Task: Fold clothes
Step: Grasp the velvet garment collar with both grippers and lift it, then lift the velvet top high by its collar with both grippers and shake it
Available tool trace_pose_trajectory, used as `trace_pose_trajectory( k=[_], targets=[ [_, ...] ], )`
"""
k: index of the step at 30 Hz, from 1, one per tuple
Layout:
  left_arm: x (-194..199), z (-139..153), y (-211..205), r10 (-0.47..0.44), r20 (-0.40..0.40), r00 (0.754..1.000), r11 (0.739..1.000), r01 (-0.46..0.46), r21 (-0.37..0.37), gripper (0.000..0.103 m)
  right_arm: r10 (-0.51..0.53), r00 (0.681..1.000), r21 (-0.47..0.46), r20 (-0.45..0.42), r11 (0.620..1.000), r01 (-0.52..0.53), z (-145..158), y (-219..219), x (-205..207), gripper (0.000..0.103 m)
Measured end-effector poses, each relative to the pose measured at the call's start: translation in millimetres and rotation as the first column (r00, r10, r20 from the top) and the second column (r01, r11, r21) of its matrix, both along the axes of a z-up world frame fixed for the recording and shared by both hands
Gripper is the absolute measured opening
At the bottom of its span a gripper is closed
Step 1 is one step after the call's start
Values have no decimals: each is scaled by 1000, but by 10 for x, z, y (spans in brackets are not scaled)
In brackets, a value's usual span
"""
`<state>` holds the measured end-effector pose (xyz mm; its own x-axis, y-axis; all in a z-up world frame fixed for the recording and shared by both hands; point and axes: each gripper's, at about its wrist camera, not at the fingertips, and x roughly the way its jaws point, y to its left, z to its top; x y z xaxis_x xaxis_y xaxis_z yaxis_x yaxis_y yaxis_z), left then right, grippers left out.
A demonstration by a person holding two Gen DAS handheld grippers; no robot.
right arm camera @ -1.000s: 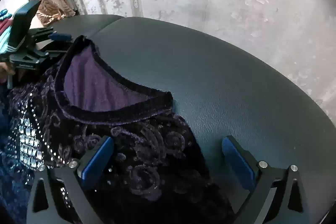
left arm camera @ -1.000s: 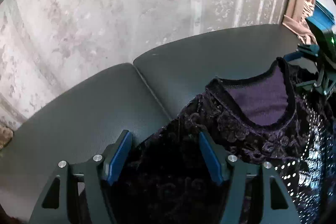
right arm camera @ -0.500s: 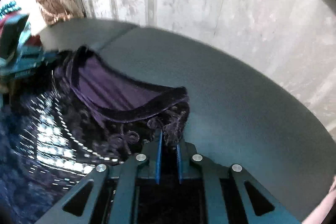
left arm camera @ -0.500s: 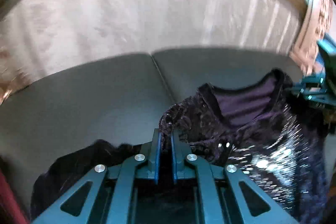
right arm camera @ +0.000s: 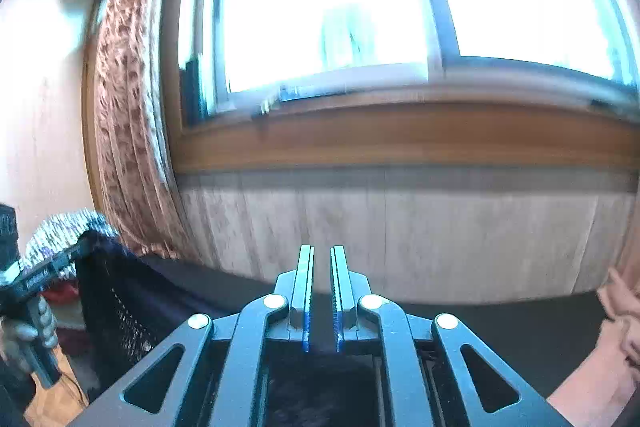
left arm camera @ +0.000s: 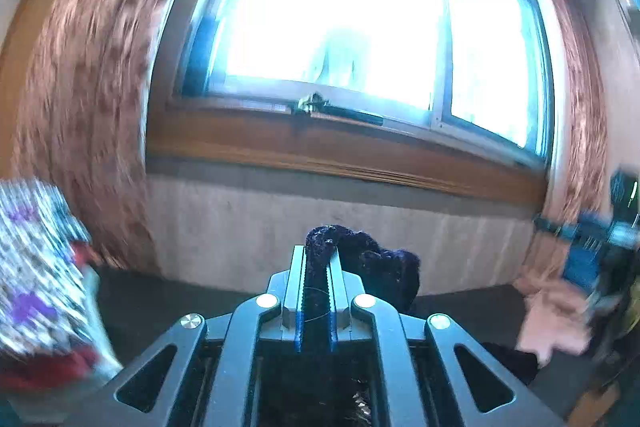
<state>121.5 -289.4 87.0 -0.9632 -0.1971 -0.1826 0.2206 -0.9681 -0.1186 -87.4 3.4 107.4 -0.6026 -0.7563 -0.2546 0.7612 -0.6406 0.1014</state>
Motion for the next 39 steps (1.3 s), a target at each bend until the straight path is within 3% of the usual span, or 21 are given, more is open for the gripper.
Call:
trace_pose_trajectory(
  k=[2, 3, 4, 8, 14, 21, 27, 31, 36, 38, 39],
  targets=[
    [27, -28, -23, 2, 23, 1000, 1000, -2, 11, 7, 51, 998, 16, 39, 999, -52, 27, -20, 35, 42],
    [82, -51, -43, 10, 27, 1000, 1000, -11, 15, 7, 83, 995, 57, 52, 995, -86, -44, -60, 51, 70],
    [138, -75, -63, 19, 31, 999, 1000, -19, 19, 7, 112, 992, 99, 58, 988, -118, -133, -97, 91, 84],
    [360, -169, -144, 52, 48, 997, 998, -54, 34, 7, 210, 969, 217, 130, 948, -234, -696, -335, 241, 103],
    [664, -312, -257, 97, 87, 991, 994, -101, 40, 7, 200, 923, 401, 330, 855, -328, -1547, -996, 202, 103],
    [777, -554, -421, 108, 144, 984, 989, -121, 86, 8, 222, 933, 576, 282, 738, -350, -2014, -2026, -15, 103],
    [722, -782, -505, 89, 193, 977, 984, -116, 132, 8, 259, 917, 701, 304, 591, -399, -2502, -2524, -268, 103],
    [657, -871, -525, 89, 209, 974, 982, -121, 144, 8, 287, 893, 668, 348, 593, -451, -2582, -2596, -414, 103],
    [595, -898, -499, 73, 224, 972, 982, -110, 155, 9, 285, 891, 697, 354, 555, -454, -2568, -2667, -412, 103],
    [592, -890, -454, 72, 228, 971, 984, -106, 144, 9, 275, 896, 705, 349, 553, -444, -2533, -2694, -381, 97],
    [590, -886, -431, 71, 230, 971, 985, -105, 138, 9, 278, 902, 704, 330, 564, -432, -2508, -2686, -337, 81]
  ],
)
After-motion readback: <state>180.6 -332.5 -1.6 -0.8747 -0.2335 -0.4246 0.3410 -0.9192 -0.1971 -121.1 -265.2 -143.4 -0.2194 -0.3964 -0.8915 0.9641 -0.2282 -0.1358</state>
